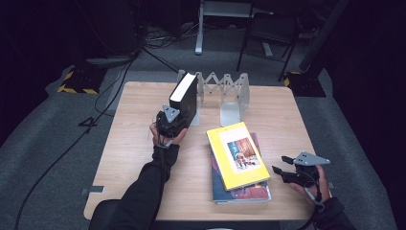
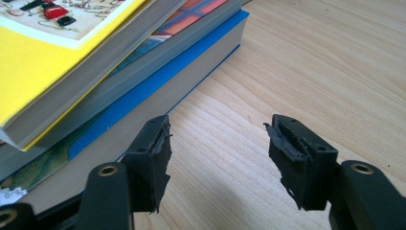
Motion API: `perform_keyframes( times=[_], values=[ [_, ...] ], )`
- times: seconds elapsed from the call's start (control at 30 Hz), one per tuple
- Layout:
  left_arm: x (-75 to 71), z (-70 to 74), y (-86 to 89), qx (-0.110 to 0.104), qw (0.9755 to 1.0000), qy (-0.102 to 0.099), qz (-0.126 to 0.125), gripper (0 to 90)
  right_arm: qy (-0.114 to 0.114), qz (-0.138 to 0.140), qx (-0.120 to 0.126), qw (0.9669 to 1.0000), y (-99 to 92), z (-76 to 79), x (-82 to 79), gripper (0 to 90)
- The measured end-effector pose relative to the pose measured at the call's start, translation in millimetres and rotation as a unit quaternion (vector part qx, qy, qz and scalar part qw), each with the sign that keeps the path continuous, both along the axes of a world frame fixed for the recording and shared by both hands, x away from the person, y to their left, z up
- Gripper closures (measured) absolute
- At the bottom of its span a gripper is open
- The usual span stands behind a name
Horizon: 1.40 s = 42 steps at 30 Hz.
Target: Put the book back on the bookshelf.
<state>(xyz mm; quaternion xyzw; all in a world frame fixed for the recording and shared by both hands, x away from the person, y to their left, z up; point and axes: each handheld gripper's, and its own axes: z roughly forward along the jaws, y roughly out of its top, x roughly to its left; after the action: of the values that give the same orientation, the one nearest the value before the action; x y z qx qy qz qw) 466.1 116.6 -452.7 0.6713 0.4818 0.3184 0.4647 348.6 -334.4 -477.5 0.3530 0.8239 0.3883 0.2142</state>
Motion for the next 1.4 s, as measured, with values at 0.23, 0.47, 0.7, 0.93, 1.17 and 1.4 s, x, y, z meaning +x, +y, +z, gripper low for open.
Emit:
perform_keyframes(
  times=[0.23,0.47,0.7,0.93,1.17,1.4],
  values=[
    [8.0,-0.8,-10.8,0.003,0.9999,-0.004,0.015,50.9,0.000,0.000,-0.001,1.0000,-0.1,-0.7,0.3,39.9],
    [2.6,-2.0,-10.5,-0.010,0.9998,0.002,0.019,49.7,-0.007,0.001,0.002,1.0000,-0.6,1.2,-1.4,39.6],
    [-10.3,-5.4,-0.6,0.023,0.9991,0.027,-0.023,43.3,-0.012,-0.001,0.001,0.9999,-1.3,1.7,-2.2,39.6],
    [-19.1,-6.9,15.3,0.014,0.9977,0.034,-0.056,50.1,-0.010,0.001,0.000,0.9999,-0.8,1.7,-2.2,39.6],
    [-15.6,-8.5,3.6,0.012,0.9994,0.027,-0.019,52.3,-0.006,0.004,-0.004,1.0000,1.1,0.2,-1.8,40.0],
    [-4.4,-8.5,-9.6,0.000,0.9993,0.032,0.019,52.8,-0.006,0.003,-0.004,1.0000,0.2,-0.2,-1.6,40.0]
  ],
)
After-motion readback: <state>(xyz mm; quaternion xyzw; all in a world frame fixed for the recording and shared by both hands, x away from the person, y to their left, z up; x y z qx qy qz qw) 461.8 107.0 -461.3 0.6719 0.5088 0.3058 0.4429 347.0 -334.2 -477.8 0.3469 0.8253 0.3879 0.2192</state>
